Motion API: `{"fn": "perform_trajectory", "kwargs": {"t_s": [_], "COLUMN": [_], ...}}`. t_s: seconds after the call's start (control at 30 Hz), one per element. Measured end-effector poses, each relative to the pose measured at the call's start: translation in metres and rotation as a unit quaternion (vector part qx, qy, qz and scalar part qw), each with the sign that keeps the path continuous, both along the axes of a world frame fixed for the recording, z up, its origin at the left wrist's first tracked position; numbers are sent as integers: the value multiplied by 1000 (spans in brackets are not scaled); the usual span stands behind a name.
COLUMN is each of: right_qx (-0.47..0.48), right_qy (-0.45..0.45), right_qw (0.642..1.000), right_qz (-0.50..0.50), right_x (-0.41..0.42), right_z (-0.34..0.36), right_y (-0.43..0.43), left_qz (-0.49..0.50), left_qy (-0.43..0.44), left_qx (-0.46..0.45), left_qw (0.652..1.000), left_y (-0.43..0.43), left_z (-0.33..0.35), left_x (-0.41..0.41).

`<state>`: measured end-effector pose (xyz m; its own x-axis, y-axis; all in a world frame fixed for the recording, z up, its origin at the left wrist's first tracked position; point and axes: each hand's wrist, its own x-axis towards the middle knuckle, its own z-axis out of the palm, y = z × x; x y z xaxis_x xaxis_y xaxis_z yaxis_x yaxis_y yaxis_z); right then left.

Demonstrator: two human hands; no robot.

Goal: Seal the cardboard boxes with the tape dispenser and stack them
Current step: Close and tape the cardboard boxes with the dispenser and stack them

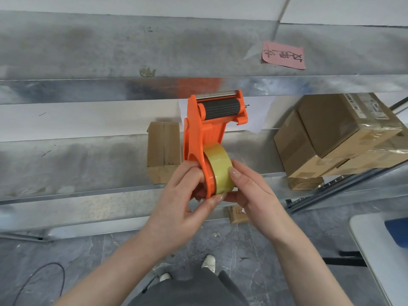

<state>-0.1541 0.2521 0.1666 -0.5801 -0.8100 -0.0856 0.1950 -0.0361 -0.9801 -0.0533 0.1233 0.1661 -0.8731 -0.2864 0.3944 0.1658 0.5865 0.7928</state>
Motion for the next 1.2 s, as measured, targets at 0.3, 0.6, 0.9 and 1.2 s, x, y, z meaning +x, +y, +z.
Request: {"fn": "perform_trajectory", "kwargs": {"t_s": [0.3,0.6,0.9,1.2], "right_qx": [17,23,54,35], "right_qy": [-11,4,22,14], "right_qw": [999,1000,998,999], "right_qz": [26,3,-21,11], "right_x": [-7,-6,-8,-5], "right_z": [-2,-2,-4,-3], "right_y": [9,2,-8,-4], "left_qz": [-32,-27,-20,-45], "left_qy": [-24,-20,-20,-37], "left_qx": [120,65,61,105], "left_qw": [992,997,998,993], "left_y": [-4,-5,-9,-14], "left_z": [-4,-5,-10,-13], "left_x": [-1,-2,-1,-1]}}
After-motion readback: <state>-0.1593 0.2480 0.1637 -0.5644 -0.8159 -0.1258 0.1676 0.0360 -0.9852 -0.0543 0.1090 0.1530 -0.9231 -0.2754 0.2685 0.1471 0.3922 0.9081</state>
